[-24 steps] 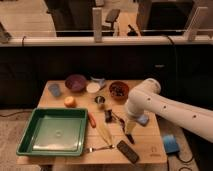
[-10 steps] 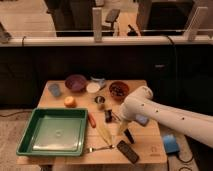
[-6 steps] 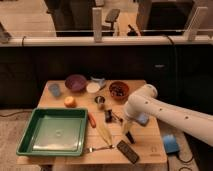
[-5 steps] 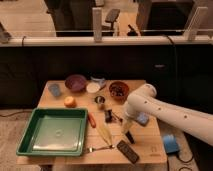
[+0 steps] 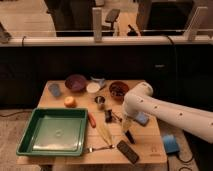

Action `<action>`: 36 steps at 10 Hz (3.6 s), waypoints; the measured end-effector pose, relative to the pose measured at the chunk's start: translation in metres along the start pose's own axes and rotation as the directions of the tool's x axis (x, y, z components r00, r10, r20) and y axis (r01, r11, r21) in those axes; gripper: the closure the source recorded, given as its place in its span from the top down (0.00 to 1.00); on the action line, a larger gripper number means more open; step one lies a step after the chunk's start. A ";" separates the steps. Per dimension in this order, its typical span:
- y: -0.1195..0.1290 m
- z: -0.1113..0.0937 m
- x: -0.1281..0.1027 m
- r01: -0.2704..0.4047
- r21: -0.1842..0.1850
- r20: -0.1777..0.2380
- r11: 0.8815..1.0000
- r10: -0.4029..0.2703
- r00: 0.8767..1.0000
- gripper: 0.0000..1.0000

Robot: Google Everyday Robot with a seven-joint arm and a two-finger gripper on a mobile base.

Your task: Place sponge in tray

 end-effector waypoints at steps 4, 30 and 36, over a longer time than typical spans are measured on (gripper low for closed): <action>-0.015 0.004 0.023 -0.051 0.013 -0.041 0.999 0.051 0.998 0.80; -0.050 0.055 0.124 -0.342 0.000 -0.087 0.940 0.341 0.936 0.00; -0.055 0.025 0.128 -0.329 0.039 -0.104 0.944 0.331 0.938 0.00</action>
